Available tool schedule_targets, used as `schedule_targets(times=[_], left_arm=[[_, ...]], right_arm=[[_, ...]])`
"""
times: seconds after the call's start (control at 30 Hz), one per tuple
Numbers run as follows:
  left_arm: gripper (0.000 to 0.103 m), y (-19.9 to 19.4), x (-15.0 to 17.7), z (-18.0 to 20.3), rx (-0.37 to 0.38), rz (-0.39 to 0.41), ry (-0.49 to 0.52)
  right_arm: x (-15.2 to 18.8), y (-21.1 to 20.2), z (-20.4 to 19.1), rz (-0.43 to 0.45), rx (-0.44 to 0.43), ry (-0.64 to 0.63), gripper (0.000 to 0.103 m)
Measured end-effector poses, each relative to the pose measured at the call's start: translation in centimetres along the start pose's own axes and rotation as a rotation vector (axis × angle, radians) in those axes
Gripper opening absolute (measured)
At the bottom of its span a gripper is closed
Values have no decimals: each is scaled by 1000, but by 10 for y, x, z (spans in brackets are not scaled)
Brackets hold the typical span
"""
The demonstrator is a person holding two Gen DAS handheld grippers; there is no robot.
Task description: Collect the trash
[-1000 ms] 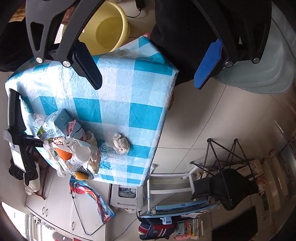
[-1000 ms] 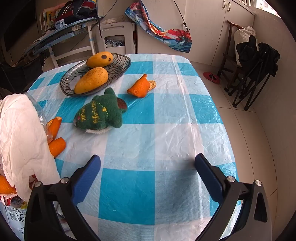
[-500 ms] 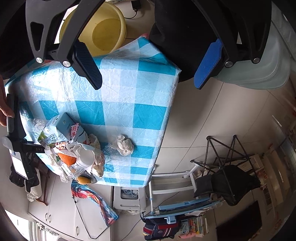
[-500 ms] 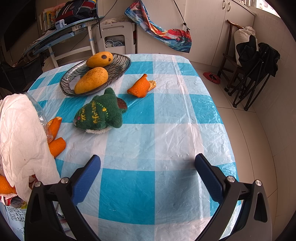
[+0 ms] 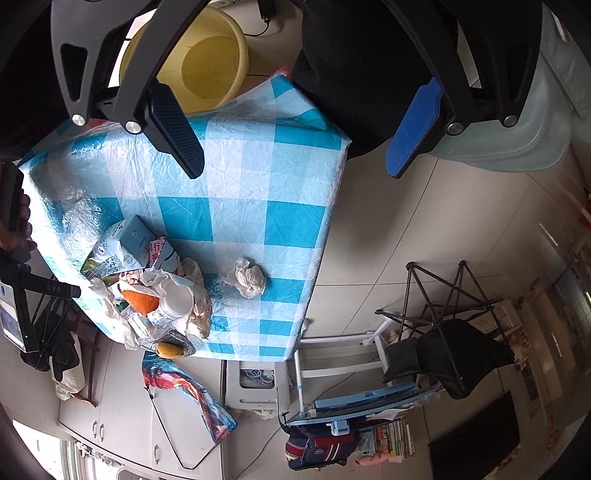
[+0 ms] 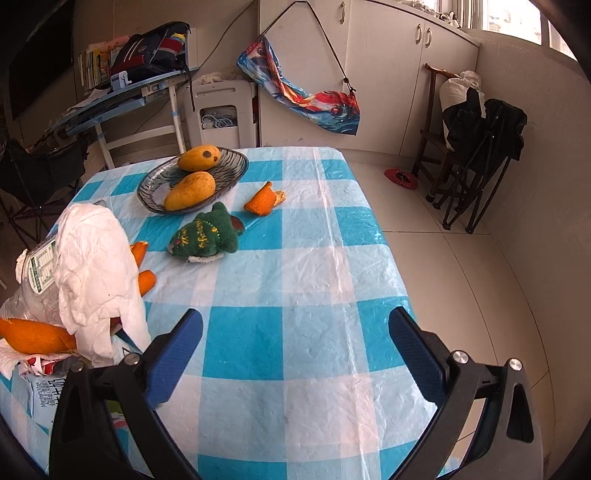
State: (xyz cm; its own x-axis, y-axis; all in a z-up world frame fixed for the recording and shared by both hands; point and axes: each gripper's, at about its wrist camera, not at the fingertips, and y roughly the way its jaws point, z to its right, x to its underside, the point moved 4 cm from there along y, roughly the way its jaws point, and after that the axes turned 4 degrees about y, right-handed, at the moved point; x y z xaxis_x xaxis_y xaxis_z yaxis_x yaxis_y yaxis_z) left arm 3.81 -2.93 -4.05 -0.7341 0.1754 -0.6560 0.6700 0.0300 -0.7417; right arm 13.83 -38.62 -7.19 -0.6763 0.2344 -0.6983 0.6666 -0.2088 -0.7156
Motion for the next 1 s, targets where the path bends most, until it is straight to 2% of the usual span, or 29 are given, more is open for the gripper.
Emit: schedule_targets(times=[0.2, 0.33, 0.53, 0.8, 1.0], left_arm=[[93, -38, -1, 3, 31, 93, 1], [93, -66, -1, 2, 48, 156, -36], [93, -106, 5, 12, 24, 215, 45], [93, -143, 16, 10, 75, 247, 23], [95, -156, 21, 13, 123, 255, -11]], right_arm=[[35, -121, -24, 220, -101, -55, 97], [65, -189, -42, 328, -185, -61, 97], [92, -232, -57, 359, -251, -20, 97], [108, -259, -71, 385, -271, -42, 97], [120, -271, -71, 389, -264, -41, 97]])
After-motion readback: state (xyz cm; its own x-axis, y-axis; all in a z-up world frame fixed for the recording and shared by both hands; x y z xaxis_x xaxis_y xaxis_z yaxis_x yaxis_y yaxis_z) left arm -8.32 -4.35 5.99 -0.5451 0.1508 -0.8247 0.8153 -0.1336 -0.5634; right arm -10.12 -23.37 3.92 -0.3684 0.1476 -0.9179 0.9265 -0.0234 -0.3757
